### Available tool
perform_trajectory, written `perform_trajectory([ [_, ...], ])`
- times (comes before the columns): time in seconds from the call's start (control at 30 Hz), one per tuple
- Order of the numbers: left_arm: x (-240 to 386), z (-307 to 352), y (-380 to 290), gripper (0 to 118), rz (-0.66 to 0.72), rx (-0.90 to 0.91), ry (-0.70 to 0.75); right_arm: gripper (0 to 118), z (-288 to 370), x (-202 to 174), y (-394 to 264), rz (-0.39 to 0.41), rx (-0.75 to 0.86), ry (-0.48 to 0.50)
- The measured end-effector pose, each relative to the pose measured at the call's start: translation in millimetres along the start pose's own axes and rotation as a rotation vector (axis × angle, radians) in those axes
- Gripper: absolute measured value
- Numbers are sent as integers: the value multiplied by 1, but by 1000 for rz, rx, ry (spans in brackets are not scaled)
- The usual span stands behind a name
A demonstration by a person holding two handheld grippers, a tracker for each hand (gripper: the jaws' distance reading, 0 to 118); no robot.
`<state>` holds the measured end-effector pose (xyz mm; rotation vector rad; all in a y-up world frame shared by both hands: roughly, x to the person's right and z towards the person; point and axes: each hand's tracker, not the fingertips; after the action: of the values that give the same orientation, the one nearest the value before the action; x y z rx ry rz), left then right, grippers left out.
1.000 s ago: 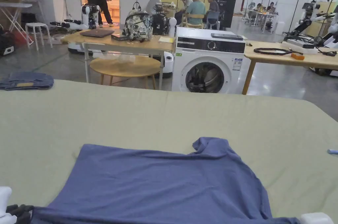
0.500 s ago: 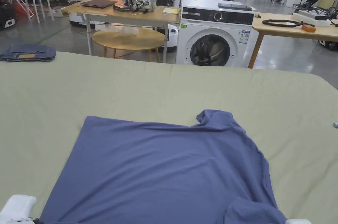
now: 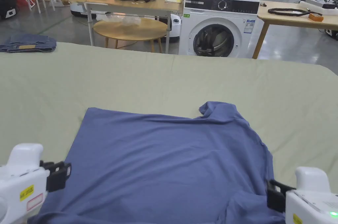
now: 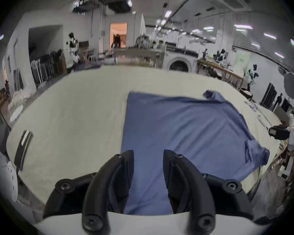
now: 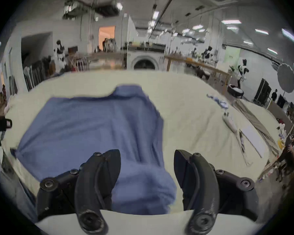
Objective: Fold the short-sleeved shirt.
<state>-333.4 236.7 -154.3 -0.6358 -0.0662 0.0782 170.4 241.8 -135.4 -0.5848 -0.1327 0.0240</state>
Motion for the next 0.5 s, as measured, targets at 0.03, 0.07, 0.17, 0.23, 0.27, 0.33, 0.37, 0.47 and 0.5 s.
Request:
perform_trajectory([
  [0.03,8,-1,6,33,-8,32,5,68,0,-6,4,-25,51,22],
  [0.07,16,-2,10,33,-13,73,8,68,1,-14,8,-41,114,32],
  [0.17,38,-1,22,33,-30,174,3,63,4,-36,17,-40,262,27],
  [0.23,45,-5,26,32,-55,228,19,43,9,-48,22,-44,326,27],
  [0.27,51,-4,29,27,-67,252,31,27,11,-54,25,-49,357,48],
  [0.33,60,-2,32,10,-76,294,44,12,15,-62,28,-52,388,57],
  [0.37,64,0,34,2,-77,314,51,0,18,-67,29,-52,412,61],
  [0.47,71,5,38,0,-77,343,60,0,20,-74,34,-63,428,46],
  [0.5,71,6,39,0,-77,344,61,0,20,-73,35,-76,427,60],
])
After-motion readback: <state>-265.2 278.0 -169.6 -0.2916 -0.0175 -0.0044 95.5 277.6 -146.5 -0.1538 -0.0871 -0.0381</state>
